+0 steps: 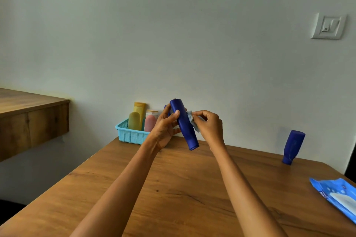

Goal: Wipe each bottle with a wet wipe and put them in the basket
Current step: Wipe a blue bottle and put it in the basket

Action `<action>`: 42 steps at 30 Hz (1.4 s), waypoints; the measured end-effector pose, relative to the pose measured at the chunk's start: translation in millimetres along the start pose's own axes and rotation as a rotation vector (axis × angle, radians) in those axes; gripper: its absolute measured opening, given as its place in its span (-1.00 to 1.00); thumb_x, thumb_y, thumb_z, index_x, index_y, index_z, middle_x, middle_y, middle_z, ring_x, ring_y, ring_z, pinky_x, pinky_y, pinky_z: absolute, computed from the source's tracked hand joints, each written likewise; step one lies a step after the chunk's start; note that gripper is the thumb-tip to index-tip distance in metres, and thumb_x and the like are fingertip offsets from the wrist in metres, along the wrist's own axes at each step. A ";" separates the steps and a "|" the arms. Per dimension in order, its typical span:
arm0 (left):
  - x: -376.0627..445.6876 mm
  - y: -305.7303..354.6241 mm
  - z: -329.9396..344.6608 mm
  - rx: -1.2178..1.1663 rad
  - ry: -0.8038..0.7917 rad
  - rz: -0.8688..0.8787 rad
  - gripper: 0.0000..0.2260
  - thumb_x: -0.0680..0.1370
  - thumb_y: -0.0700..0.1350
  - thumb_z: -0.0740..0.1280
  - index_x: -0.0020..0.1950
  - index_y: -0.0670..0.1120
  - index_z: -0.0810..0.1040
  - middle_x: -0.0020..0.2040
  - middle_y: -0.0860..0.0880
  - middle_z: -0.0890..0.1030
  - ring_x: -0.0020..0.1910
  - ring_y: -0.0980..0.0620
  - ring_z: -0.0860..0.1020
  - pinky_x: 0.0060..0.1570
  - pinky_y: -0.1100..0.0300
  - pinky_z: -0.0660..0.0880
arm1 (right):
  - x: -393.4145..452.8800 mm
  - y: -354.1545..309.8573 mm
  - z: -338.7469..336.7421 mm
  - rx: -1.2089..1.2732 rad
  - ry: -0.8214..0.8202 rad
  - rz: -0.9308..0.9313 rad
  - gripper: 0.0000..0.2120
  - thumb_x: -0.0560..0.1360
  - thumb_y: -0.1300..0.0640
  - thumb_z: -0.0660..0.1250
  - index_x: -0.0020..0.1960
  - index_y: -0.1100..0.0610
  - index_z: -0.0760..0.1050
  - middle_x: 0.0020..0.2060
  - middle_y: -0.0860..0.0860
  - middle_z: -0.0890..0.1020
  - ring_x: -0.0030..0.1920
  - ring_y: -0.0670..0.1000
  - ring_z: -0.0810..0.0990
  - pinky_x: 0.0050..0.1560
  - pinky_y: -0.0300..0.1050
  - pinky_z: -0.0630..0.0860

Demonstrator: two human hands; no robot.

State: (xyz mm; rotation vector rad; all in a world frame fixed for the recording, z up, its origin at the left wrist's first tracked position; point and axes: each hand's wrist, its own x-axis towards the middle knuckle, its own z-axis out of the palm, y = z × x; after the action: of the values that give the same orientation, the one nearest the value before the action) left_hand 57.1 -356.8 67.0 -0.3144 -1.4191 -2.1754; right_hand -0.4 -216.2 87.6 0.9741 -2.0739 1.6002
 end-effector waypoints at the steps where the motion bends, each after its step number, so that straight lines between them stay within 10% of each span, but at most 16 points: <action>1: 0.5 -1.1 0.5 0.017 -0.018 -0.007 -0.50 0.44 -0.13 0.38 0.36 -0.01 0.36 0.08 -0.07 0.63 0.01 -0.06 0.61 -0.13 0.03 0.58 | -1.1 -2.9 0.5 0.030 0.022 -0.026 -0.86 0.51 0.12 0.33 -0.03 0.17 0.60 -0.11 0.01 0.67 -0.11 -0.03 0.61 -0.11 -0.09 0.59; 9: -3.0 4.5 -4.8 0.021 0.085 0.040 -0.47 0.44 -0.13 0.37 0.40 -0.05 0.34 0.12 -0.17 0.56 0.00 -0.10 0.58 -0.16 0.06 0.58 | -1.2 -14.5 -0.8 0.027 -0.245 0.019 -0.92 0.38 0.06 0.41 -0.25 0.05 0.62 -0.27 -0.07 0.67 -0.16 -0.03 0.62 -0.09 0.02 0.60; 16: -2.4 3.4 0.3 0.027 0.007 -0.011 -0.64 0.53 -0.16 0.33 0.29 0.06 0.41 0.13 -0.10 0.60 -0.01 -0.05 0.62 -0.12 0.03 0.58 | -0.7 -5.7 -0.7 0.067 -0.008 -0.048 -0.91 0.48 0.11 0.35 -0.10 0.11 0.61 -0.15 -0.03 0.67 -0.19 -0.17 0.59 -0.28 -0.42 0.48; 20: -0.6 3.2 1.0 0.016 -0.034 0.000 -0.65 0.53 -0.15 0.31 0.30 0.04 0.41 0.06 -0.05 0.64 -0.02 -0.03 0.62 -0.12 0.03 0.59 | -0.2 -14.3 2.0 0.250 -0.034 -0.072 -0.91 0.48 0.20 0.36 -0.05 0.15 0.62 -0.15 -0.01 0.67 -0.10 -0.06 0.64 -0.12 -0.21 0.60; 25: -5.3 3.6 -8.3 -0.010 0.037 0.002 -0.47 0.50 -0.15 0.31 0.46 -0.07 0.27 0.19 -0.17 0.52 0.08 -0.12 0.55 -0.04 -0.03 0.56 | -1.8 -14.0 -3.9 0.135 -0.336 0.062 -0.91 0.42 0.14 0.38 -0.25 0.12 0.60 -0.33 -0.04 0.63 -0.31 -0.14 0.56 -0.35 -0.31 0.48; 32: -5.5 2.7 0.5 0.008 -0.130 -0.092 -0.28 0.25 0.03 0.59 0.35 -0.01 0.39 0.04 -0.07 0.63 -0.03 -0.05 0.62 -0.09 0.03 0.59 | -3.5 -15.6 0.6 0.145 0.061 -0.047 -0.89 0.48 0.17 0.34 -0.06 0.15 0.63 -0.13 -0.01 0.68 -0.11 -0.11 0.61 -0.14 -0.30 0.52; 39: -8.5 2.2 -8.3 -0.064 -0.037 -0.050 -0.18 0.20 -0.01 0.61 0.38 -0.07 0.34 -0.02 -0.08 0.66 -0.08 -0.04 0.64 -0.18 0.06 0.60 | -2.0 -20.8 3.1 0.071 -0.271 -0.008 -0.93 0.42 0.12 0.40 -0.16 0.11 0.62 -0.22 -0.05 0.66 -0.18 -0.10 0.61 -0.16 -0.22 0.59; 42: -9.5 1.6 -6.1 -0.046 -0.035 -0.053 -0.14 0.18 0.03 0.62 0.40 -0.07 0.34 -0.01 -0.08 0.66 -0.09 -0.03 0.64 -0.17 0.05 0.60 | -0.7 -14.6 0.5 -0.058 -0.148 -0.008 -0.88 0.44 0.08 0.38 -0.17 0.13 0.60 -0.22 -0.06 0.63 -0.24 -0.14 0.56 -0.29 -0.35 0.48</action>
State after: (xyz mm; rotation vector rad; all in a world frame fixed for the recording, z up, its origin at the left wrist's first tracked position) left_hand 66.4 -360.0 61.3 -0.3365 -1.4128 -2.2586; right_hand 10.3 -218.3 97.3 1.1097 -2.1977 1.4960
